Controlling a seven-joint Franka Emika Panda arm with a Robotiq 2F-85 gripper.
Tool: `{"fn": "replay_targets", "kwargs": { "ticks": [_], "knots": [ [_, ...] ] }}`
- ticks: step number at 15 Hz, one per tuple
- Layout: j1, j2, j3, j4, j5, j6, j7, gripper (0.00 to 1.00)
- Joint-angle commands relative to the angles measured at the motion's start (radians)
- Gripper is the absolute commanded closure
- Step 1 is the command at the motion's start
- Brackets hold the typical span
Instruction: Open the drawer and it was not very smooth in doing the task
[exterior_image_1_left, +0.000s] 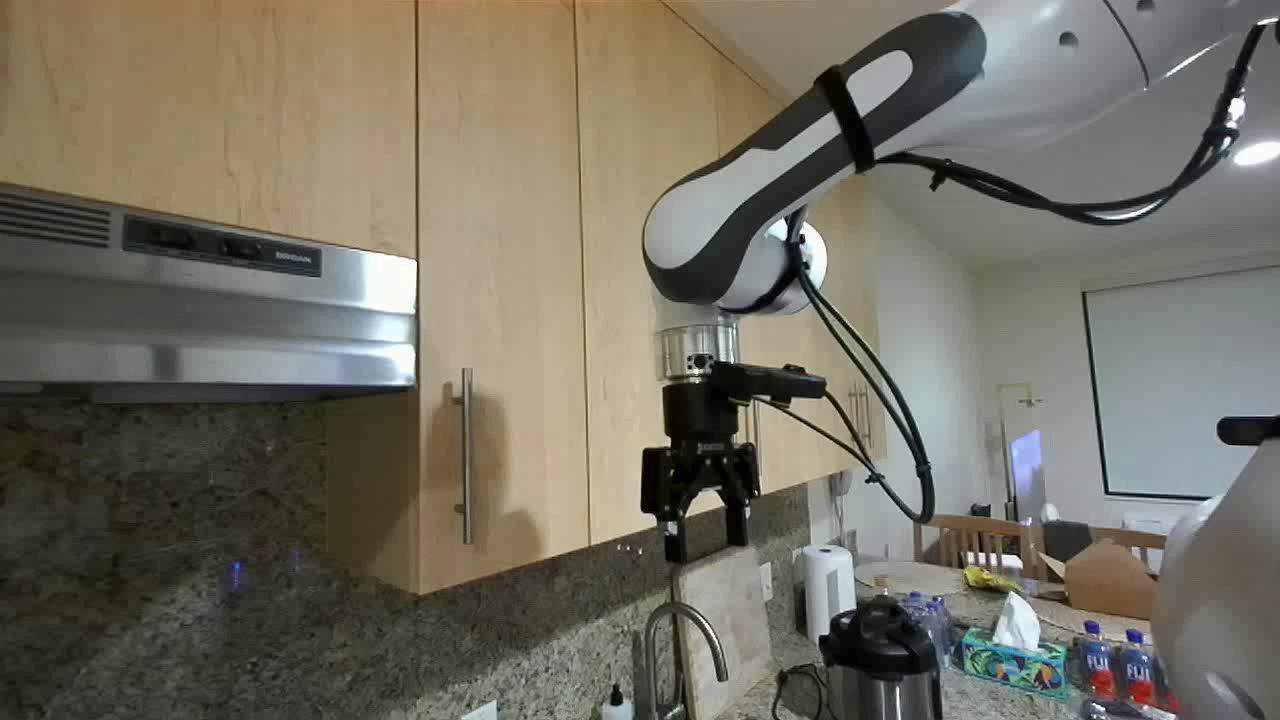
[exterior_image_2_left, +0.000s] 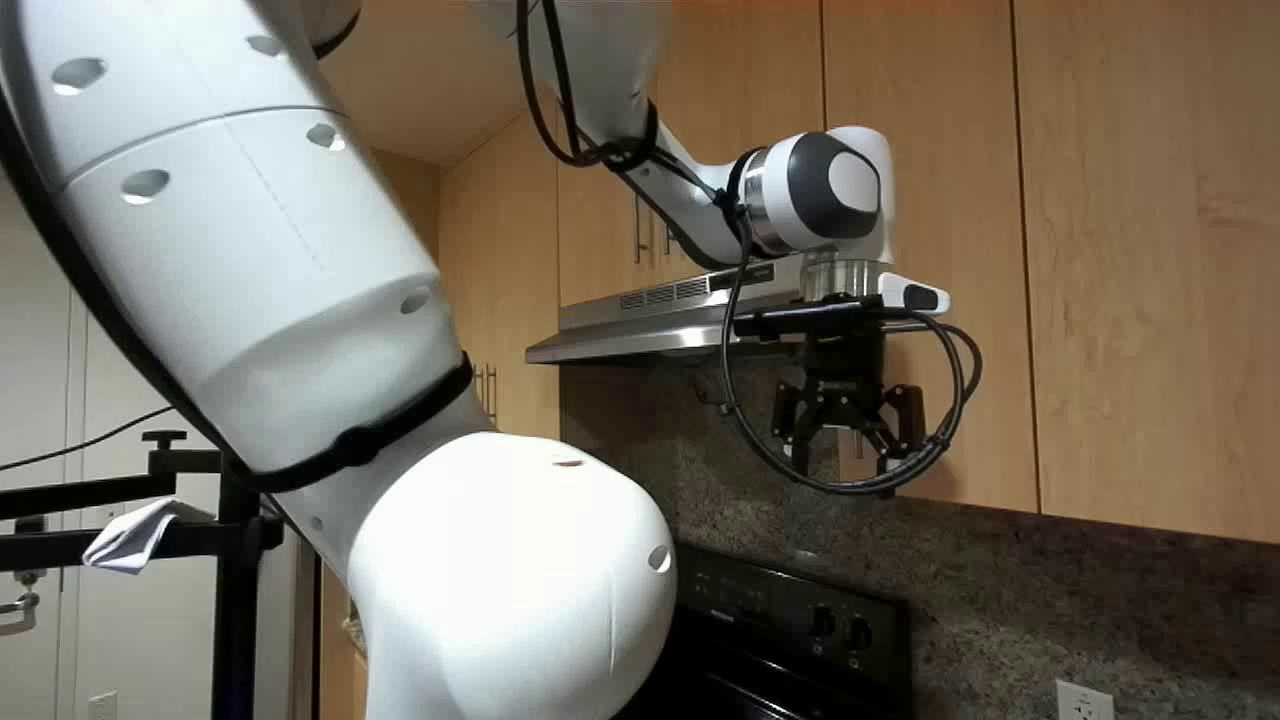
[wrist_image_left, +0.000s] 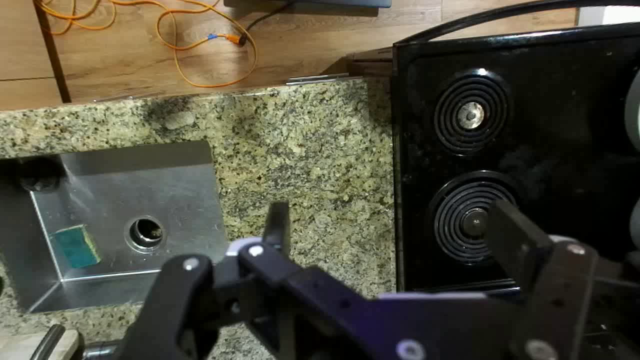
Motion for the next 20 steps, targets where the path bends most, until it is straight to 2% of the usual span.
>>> {"fn": "replay_targets", "kwargs": {
  "ticks": [1,15,20],
  "knots": [
    [-0.002,0.0,0.002,0.002,0.001,-0.002,-0.001,0.0],
    [-0.002,0.0,0.002,0.002,0.001,-0.002,-0.001,0.0],
    [-0.001,-0.016,0.059,-0.003,0.023,0.109,0.144,0.0]
  ]
}}
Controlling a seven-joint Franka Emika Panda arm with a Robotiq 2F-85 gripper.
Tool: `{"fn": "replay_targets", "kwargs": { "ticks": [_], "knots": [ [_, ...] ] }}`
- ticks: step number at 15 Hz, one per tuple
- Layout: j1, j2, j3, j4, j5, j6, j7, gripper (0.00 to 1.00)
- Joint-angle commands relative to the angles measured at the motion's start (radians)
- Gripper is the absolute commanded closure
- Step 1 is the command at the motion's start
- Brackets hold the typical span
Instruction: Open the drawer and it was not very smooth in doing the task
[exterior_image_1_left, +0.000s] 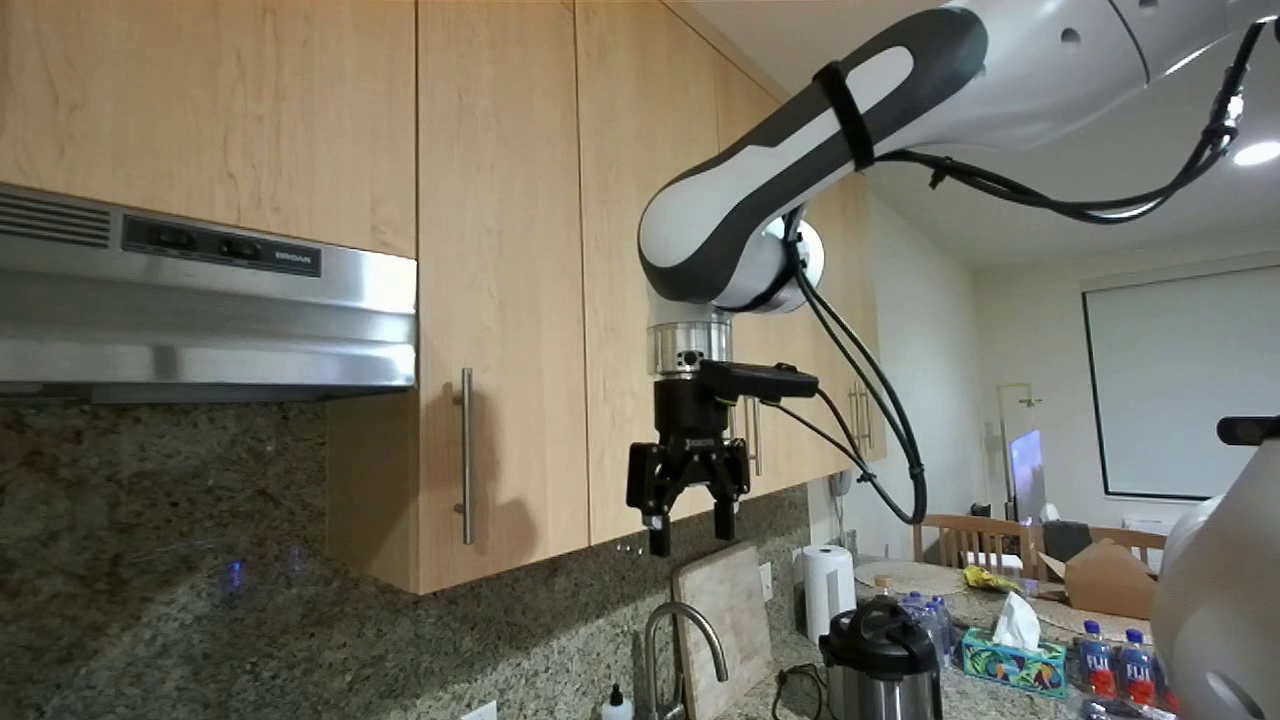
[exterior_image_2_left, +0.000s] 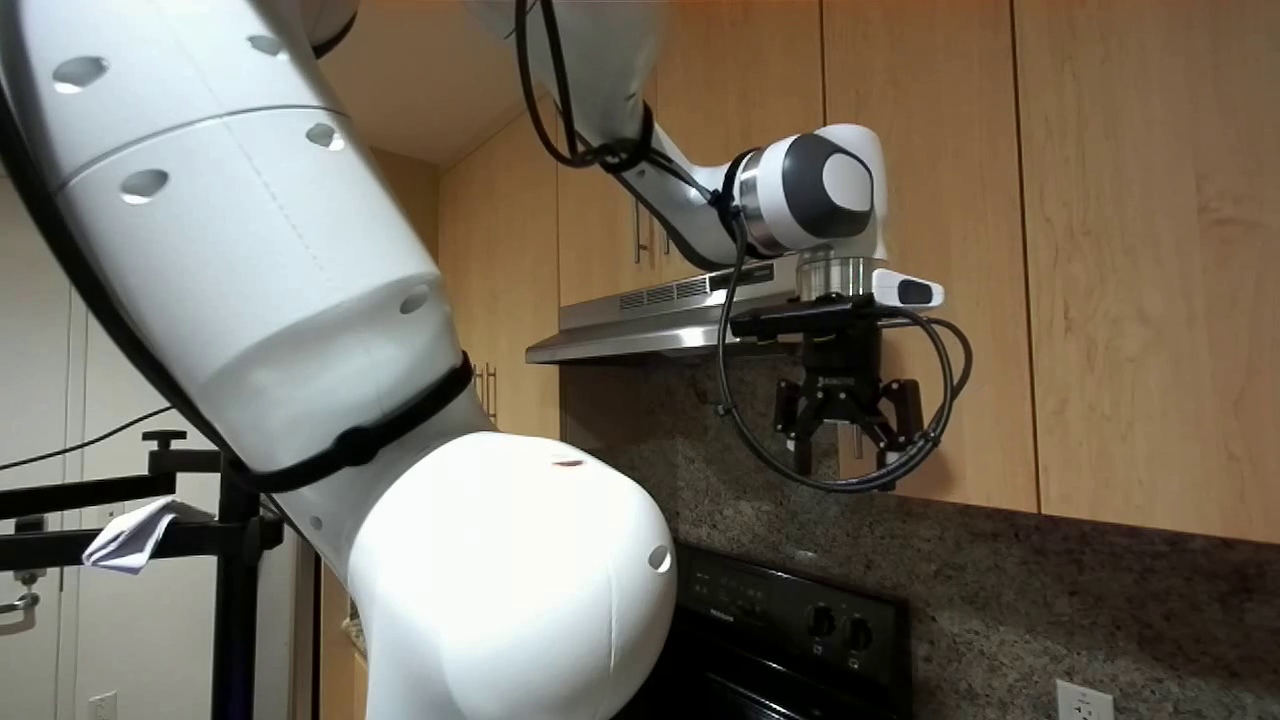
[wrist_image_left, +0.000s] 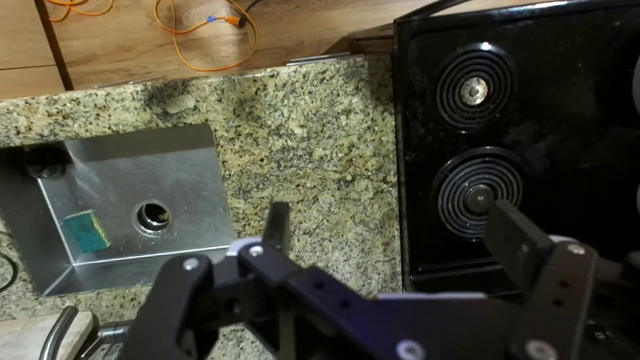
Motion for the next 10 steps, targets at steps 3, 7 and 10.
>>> {"fn": "replay_targets", "kwargs": {
  "ticks": [3,7,10],
  "knots": [
    [-0.003,0.001,0.096,0.01,0.004,0.129,0.207,0.0],
    [-0.009,0.015,0.151,0.029,-0.016,0.217,0.302,0.0],
    [-0.009,0.031,0.168,0.057,-0.059,0.263,0.275,0.0]
  ]
}}
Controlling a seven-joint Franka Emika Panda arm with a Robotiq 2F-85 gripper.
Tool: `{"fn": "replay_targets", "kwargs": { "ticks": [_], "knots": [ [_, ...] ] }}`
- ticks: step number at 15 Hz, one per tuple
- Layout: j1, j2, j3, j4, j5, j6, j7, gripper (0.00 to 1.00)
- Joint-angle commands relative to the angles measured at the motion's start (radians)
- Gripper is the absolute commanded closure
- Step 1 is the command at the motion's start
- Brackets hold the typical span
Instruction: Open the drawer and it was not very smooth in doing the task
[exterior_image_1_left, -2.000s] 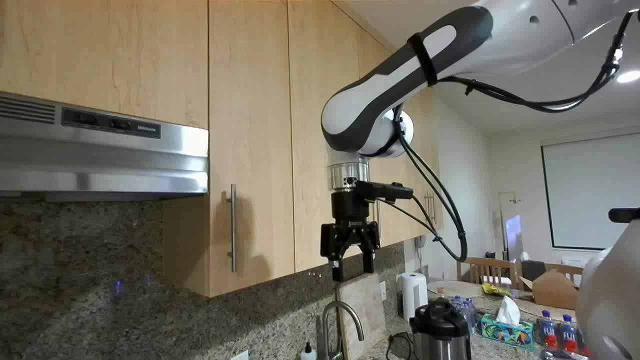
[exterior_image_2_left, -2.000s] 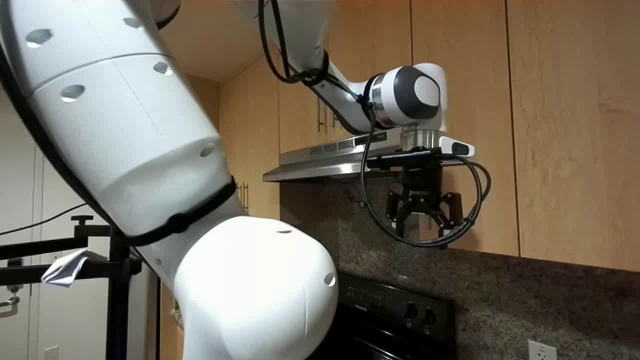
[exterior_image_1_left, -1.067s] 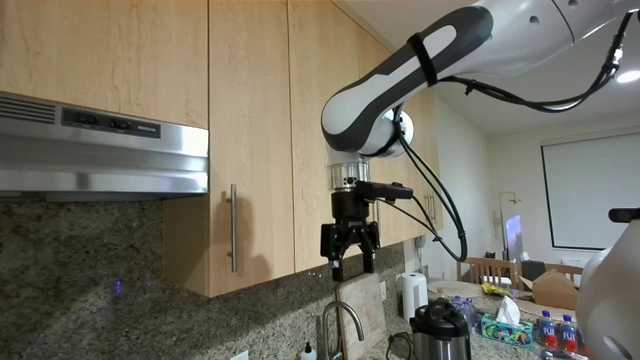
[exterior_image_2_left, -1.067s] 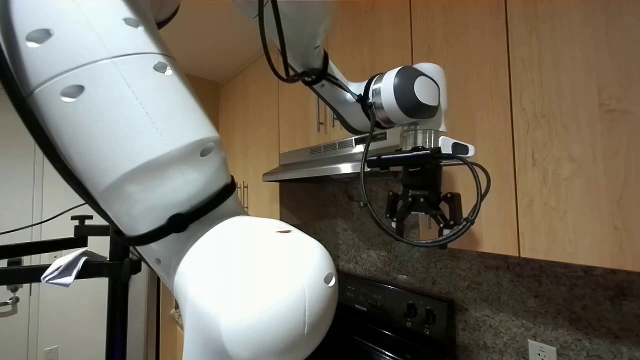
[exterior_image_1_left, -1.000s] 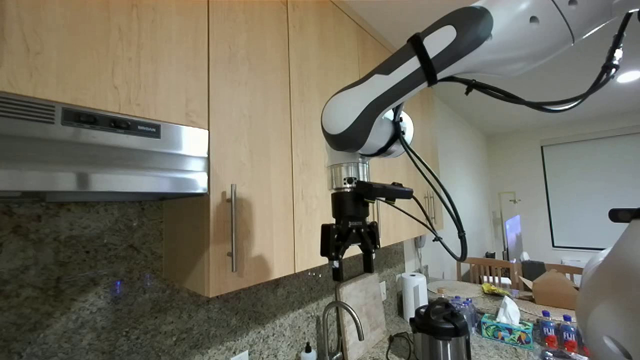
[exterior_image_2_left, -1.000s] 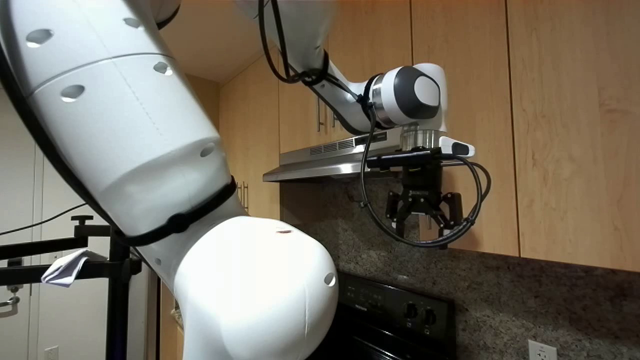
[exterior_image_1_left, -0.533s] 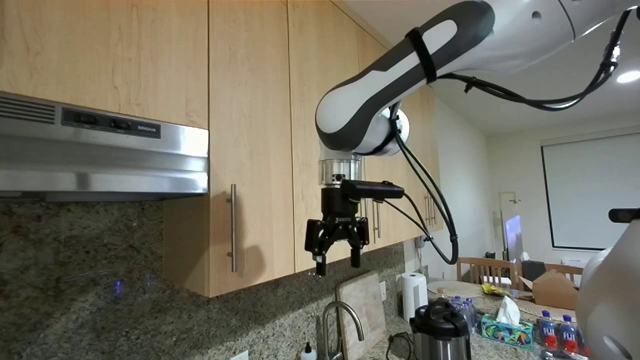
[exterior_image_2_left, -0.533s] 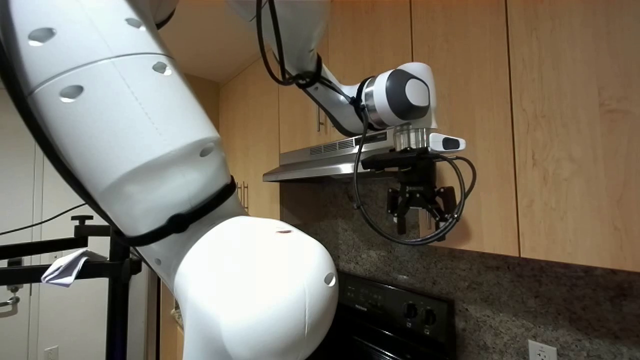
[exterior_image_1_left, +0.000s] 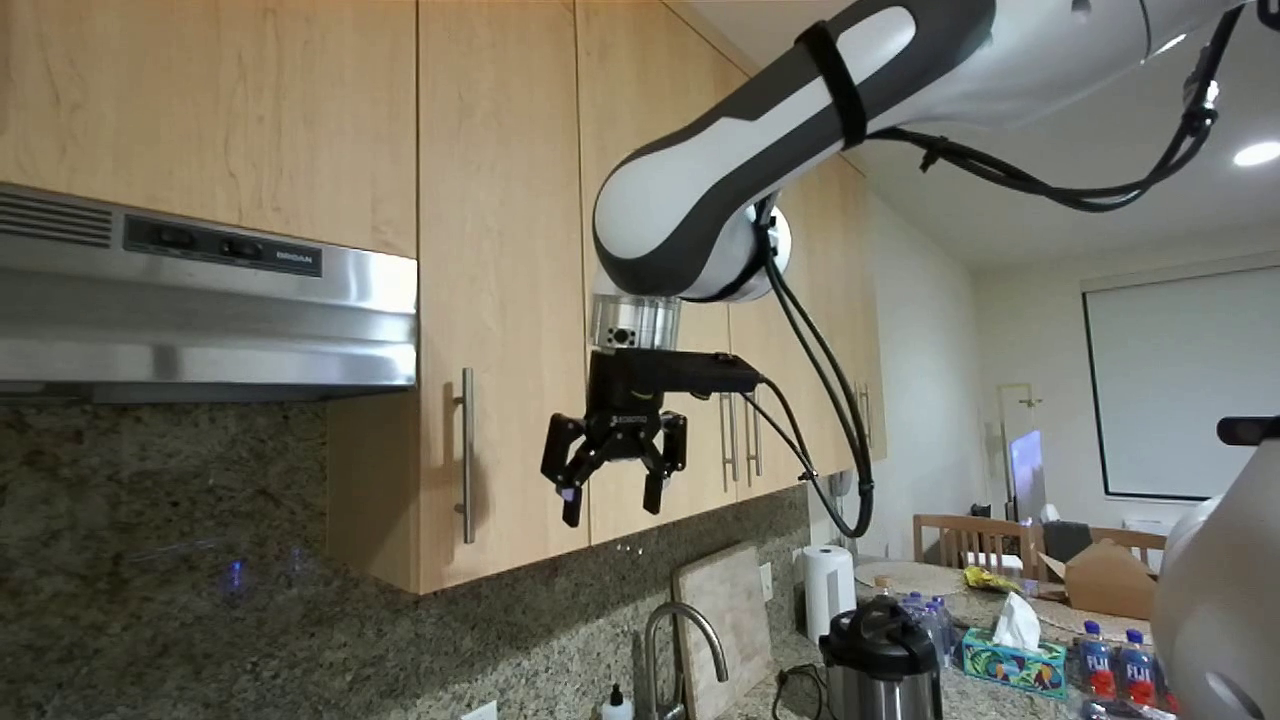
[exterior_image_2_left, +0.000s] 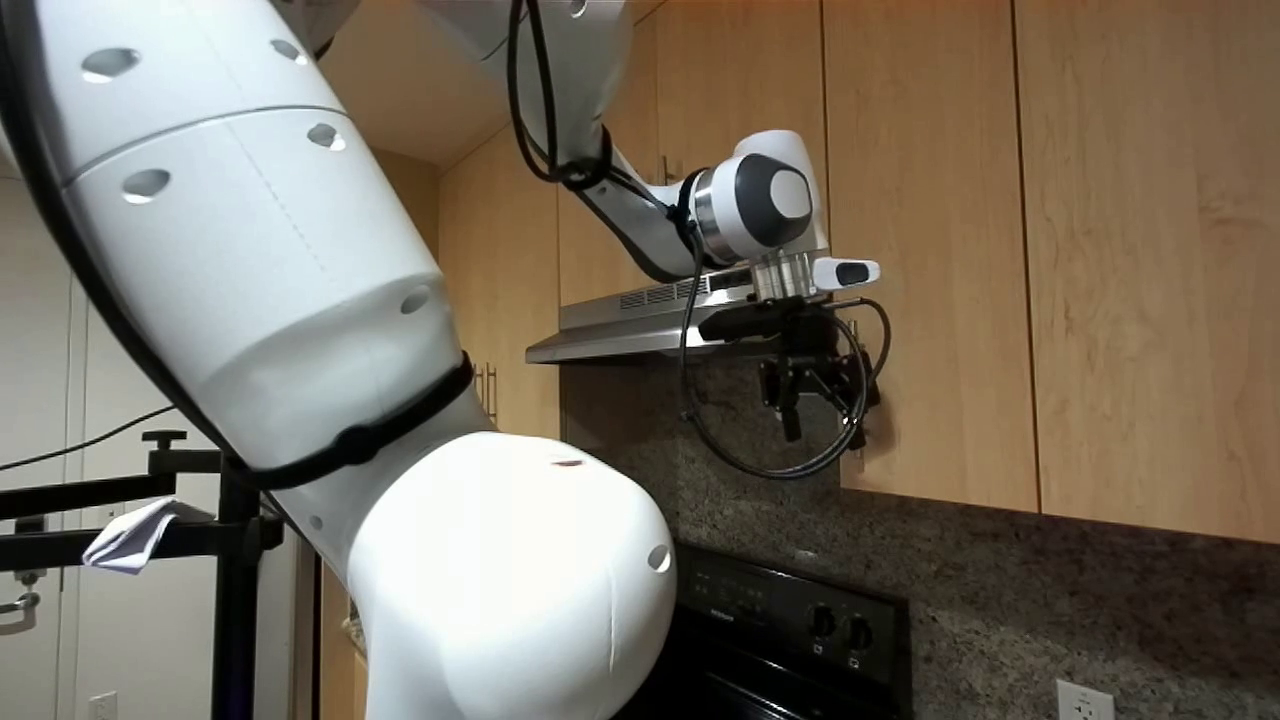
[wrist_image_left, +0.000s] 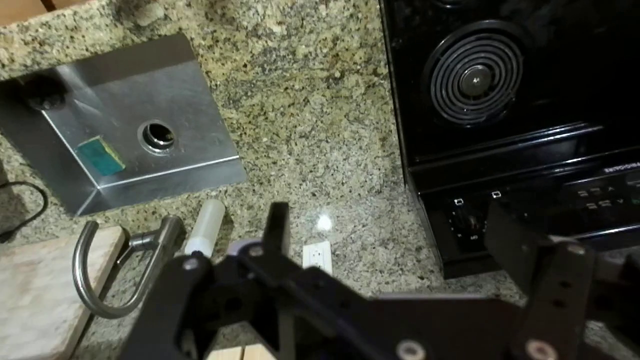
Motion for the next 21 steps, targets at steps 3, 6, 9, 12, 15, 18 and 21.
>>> {"fn": "replay_targets", "kwargs": {
  "ticks": [3,6,9,12,15,18,21],
  "knots": [
    [-0.004,0.046,0.025,0.061,-0.086,0.078,-0.009,0.0],
    [0.001,0.065,0.024,0.073,-0.124,0.15,-0.03,0.0],
    [0.014,0.056,0.029,0.072,-0.14,0.124,-0.059,0.0],
    [0.015,0.057,0.025,0.064,-0.126,0.143,-0.027,0.0],
    [0.025,0.068,0.023,0.04,-0.116,0.189,-0.039,0.0],
    [0.024,0.106,0.03,-0.02,-0.111,0.411,-0.015,0.0],
    [-0.009,0.15,0.055,-0.061,-0.155,0.663,-0.002,0.0]
  ]
}}
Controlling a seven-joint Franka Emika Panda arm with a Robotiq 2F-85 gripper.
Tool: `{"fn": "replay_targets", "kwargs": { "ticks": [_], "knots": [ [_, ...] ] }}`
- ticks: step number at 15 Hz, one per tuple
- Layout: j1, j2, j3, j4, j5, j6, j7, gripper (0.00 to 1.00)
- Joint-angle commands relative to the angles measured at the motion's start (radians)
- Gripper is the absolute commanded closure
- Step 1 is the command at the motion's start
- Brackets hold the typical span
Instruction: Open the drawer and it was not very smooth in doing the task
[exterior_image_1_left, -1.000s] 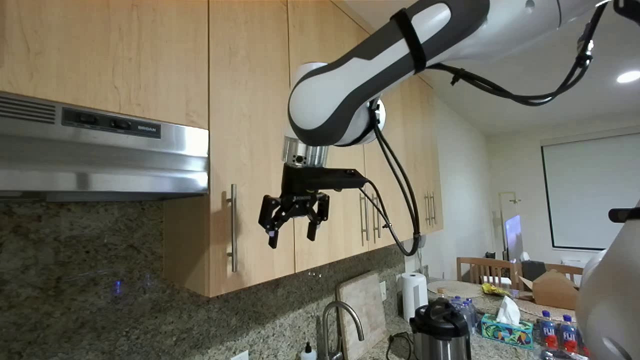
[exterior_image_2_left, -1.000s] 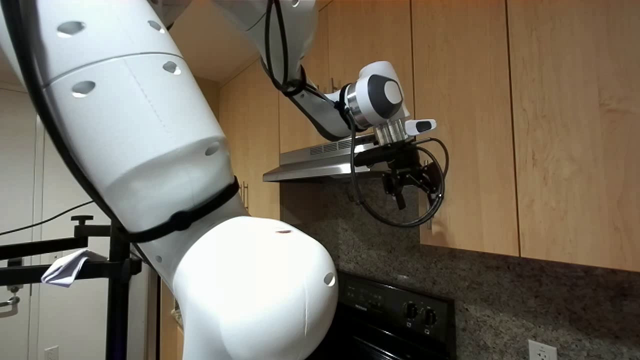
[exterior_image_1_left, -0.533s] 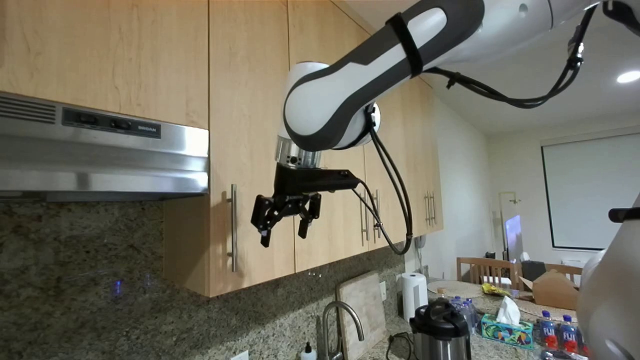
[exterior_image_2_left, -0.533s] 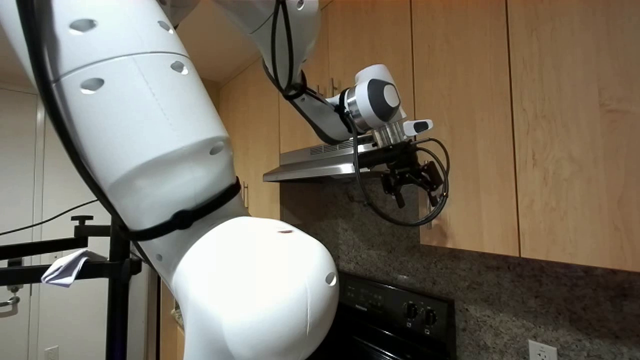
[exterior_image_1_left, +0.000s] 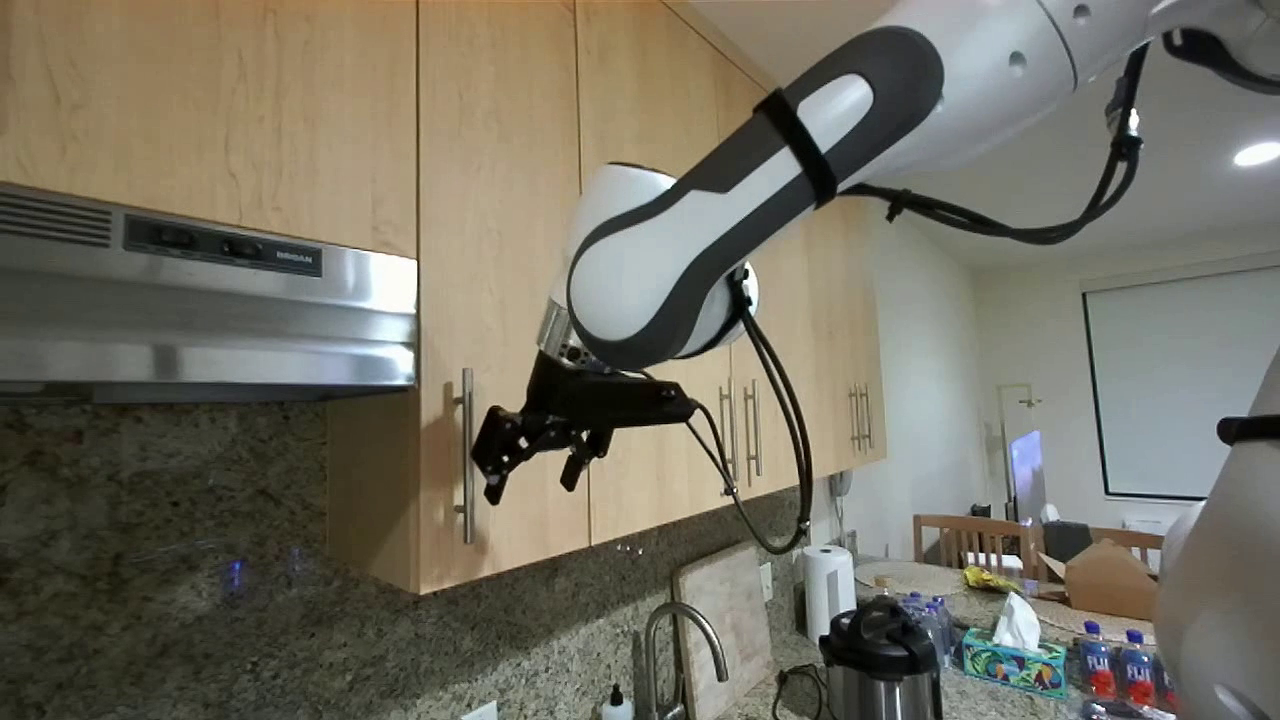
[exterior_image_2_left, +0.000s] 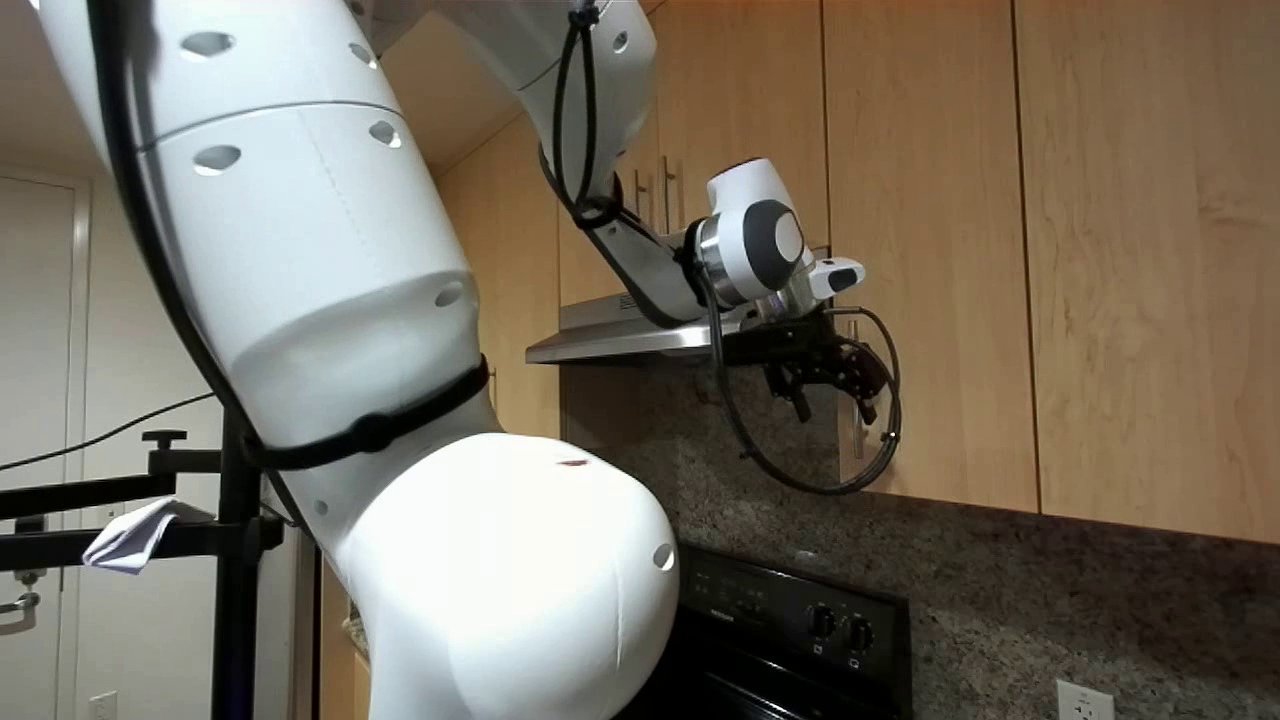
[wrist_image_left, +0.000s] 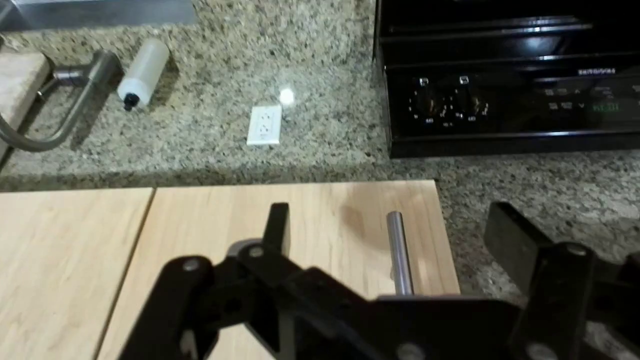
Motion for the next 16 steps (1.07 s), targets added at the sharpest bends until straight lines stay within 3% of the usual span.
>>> {"fn": "replay_targets", "kwargs": {
  "ticks": [1,10,16],
  "knots": [
    [-0.046,0.057,0.031,-0.051,-0.04,0.258,0.03,0.0],
    [-0.204,0.168,0.115,-0.065,-0.078,0.681,-0.009,0.0],
    [-0.171,0.248,0.127,-0.025,-0.07,0.772,-0.024,0.0]
  ]
}}
